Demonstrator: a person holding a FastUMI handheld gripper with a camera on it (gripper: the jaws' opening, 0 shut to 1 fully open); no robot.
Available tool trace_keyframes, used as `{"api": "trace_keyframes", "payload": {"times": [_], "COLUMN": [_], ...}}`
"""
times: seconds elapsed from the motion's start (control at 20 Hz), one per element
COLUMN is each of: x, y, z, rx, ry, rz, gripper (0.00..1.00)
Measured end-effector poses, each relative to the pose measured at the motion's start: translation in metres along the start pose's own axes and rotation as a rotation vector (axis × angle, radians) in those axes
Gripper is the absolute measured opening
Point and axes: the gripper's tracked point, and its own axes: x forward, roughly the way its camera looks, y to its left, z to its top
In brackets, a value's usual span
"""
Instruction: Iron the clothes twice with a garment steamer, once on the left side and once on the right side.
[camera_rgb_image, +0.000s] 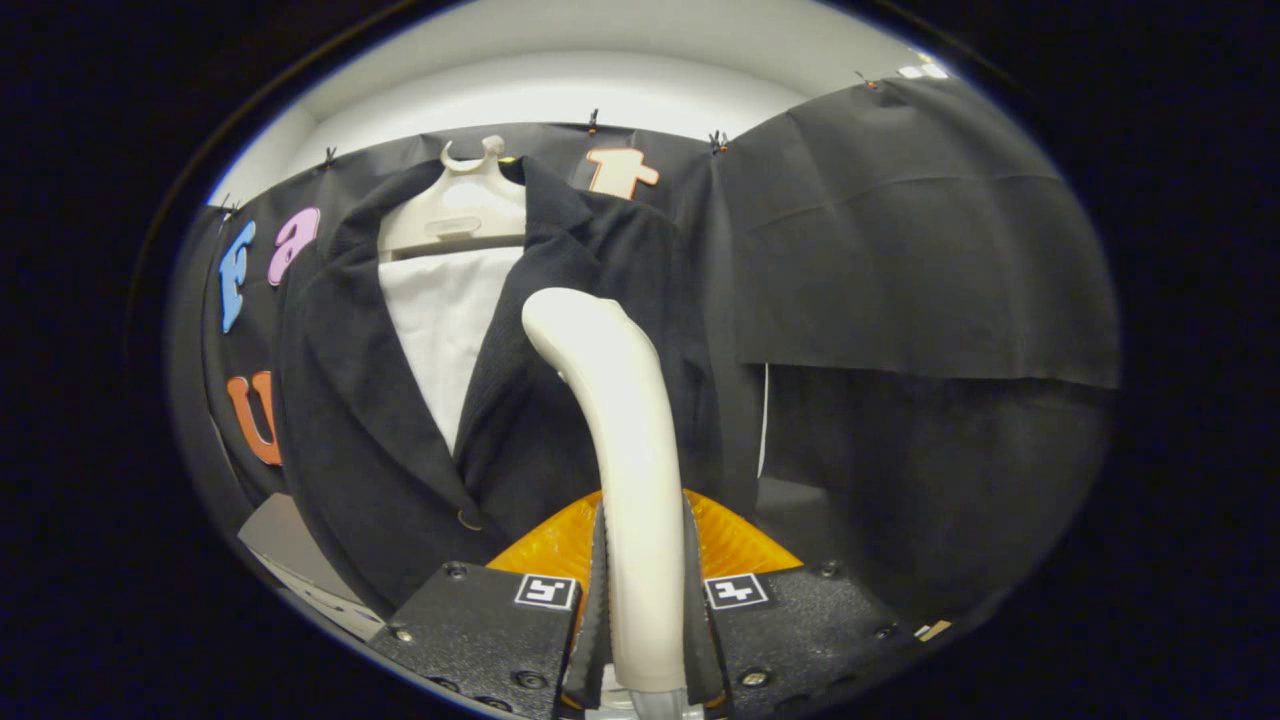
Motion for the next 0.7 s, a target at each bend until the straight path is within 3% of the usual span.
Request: {"api": "trace_keyframes", "payload": {"times": [0.7], "x": [-0.012], "y": [0.010], "z": [-0.073], "rx": [-0.044], "ry": [0.115], "rz": [-0.051], "gripper": [0.34]}}
